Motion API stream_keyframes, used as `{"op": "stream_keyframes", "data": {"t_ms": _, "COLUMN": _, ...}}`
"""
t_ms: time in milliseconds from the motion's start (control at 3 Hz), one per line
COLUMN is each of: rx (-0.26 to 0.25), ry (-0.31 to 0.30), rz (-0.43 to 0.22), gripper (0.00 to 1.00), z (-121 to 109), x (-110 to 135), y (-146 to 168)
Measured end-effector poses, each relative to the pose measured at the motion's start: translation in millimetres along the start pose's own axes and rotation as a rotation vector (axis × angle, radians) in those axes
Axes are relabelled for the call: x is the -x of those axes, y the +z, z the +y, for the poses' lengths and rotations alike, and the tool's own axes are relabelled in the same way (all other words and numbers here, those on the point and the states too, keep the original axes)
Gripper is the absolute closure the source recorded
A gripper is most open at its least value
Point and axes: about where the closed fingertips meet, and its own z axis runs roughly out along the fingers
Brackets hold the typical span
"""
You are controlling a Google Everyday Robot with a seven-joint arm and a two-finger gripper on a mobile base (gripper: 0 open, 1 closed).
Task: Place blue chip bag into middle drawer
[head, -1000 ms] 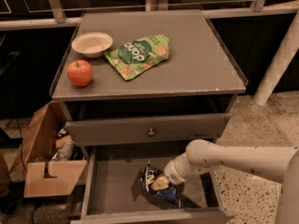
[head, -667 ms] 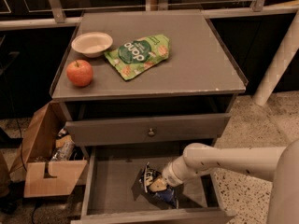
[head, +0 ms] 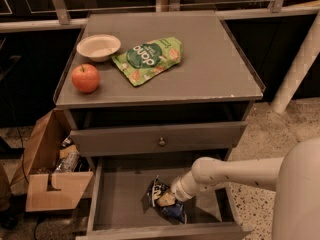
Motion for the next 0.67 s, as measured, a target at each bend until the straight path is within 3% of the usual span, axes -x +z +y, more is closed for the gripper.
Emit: {"op": "stream_keyframes", "data": {"t_ms": 667, "rx": 0.0, "ry": 0.0, "rz": 0.0, "gripper": 0.58, "z": 0.1, "x": 0.0, "y": 0.2}}
